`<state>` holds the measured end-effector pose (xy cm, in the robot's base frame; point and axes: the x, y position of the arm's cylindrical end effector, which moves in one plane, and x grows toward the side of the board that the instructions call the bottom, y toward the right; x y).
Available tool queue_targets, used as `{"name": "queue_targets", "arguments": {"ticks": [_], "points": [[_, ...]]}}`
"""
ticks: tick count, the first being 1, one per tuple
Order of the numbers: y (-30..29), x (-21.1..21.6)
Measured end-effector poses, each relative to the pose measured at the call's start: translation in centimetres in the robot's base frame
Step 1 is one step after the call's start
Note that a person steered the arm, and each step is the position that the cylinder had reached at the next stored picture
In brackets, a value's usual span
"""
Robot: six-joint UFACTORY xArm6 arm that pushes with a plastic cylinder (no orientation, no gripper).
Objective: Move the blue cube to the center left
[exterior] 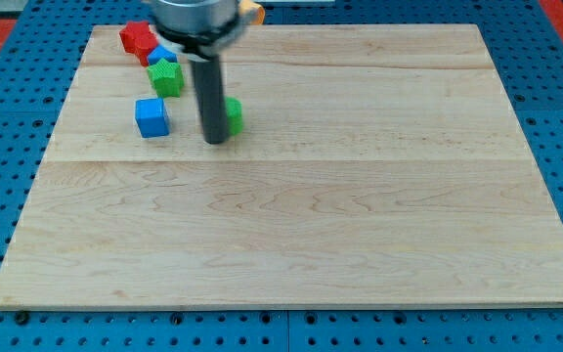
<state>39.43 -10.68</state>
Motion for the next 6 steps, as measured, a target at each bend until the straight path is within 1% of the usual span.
{"name": "queue_targets", "arguments": {"ticks": [1, 2, 3, 4, 5, 6], "points": [[-5.6, -2.8], [-5.9, -2.0], [-4.8, -0.5], [-7.0, -0.5], [-10.6, -1.1], [-12.6, -1.5]]}}
